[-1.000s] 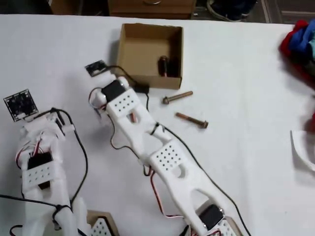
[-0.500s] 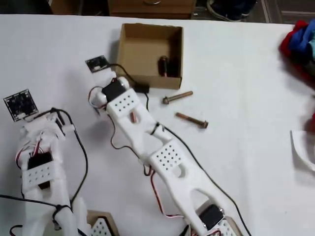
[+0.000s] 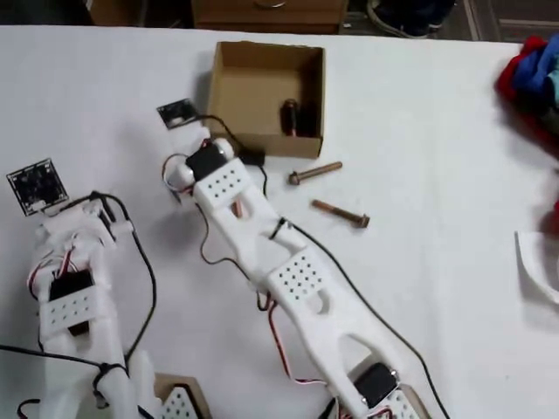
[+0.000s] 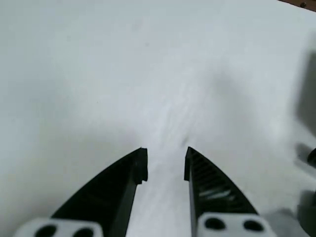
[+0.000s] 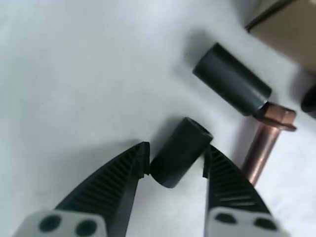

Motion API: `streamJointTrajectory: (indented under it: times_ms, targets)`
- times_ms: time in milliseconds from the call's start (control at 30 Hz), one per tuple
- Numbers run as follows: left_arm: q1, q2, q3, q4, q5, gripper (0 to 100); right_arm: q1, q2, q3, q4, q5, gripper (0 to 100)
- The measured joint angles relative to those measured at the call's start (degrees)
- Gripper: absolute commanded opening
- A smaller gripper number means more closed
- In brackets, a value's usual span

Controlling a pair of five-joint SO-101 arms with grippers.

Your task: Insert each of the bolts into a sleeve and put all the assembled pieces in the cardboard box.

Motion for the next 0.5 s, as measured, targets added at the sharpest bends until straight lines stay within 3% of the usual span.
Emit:
streamJointTrajectory:
  times_ms: [133, 400, 500]
  targets:
    - [0.0, 0.0, 0.0, 0.0, 0.0, 15, 0.26, 0.09, 0.0, 0.0, -0.09, 1.8]
    - [0.0, 0.0, 0.0, 0.0, 0.0, 15, 2.99, 0.18, -0.18, 4.4, 0.18, 1.9]
    - [-0.09, 0.0, 0.0, 0.0, 0.0, 15, 3.25, -0.53, -0.18, 8.62, 5.8, 1.9]
